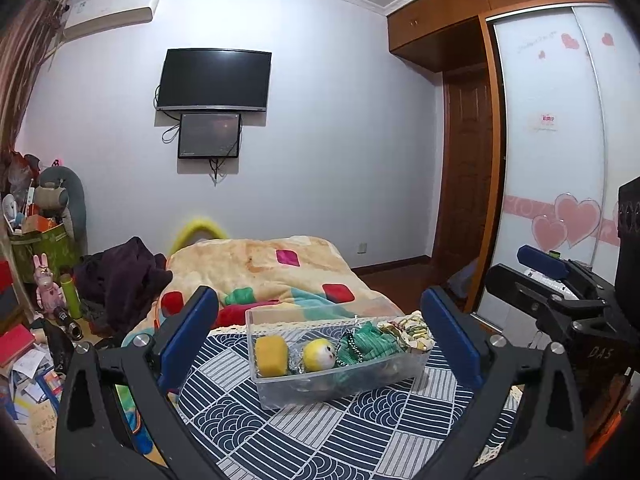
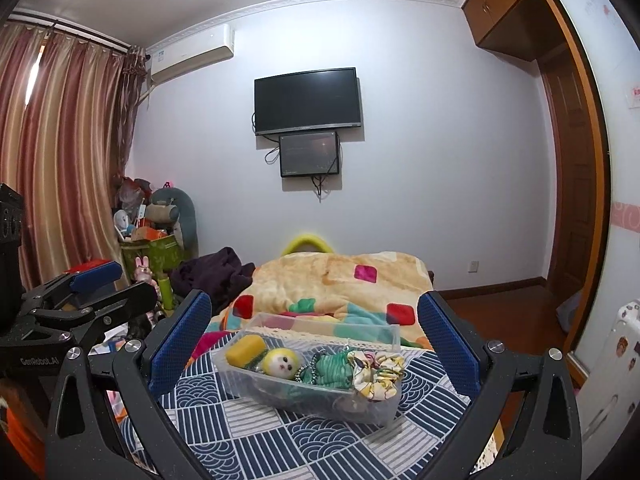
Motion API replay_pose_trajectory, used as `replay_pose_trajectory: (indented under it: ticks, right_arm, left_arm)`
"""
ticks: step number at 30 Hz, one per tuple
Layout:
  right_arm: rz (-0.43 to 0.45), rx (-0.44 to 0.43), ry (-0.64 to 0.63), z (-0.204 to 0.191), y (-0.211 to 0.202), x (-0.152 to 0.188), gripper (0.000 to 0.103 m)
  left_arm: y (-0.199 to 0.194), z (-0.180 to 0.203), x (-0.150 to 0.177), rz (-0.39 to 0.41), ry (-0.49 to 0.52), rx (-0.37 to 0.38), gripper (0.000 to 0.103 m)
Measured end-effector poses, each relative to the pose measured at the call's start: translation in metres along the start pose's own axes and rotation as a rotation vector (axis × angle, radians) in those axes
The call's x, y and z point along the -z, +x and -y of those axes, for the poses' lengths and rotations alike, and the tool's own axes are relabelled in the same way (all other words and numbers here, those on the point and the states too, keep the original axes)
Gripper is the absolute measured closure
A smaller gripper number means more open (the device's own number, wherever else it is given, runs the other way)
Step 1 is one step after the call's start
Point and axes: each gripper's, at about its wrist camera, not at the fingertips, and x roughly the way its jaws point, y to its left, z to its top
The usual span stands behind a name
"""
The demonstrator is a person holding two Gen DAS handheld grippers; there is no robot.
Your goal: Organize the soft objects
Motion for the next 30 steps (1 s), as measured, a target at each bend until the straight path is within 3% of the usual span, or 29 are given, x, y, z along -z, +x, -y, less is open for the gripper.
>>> replay_pose_trajectory:
  ticks: [30]
  right_arm:
    - [-0.008, 0.001, 0.0, -0.0006, -0.0013, 0.0011, 0.0]
  left_arm:
    - [0.0039, -0.0016, 0.0002, -0.023, -0.027, 0.04, 0.0]
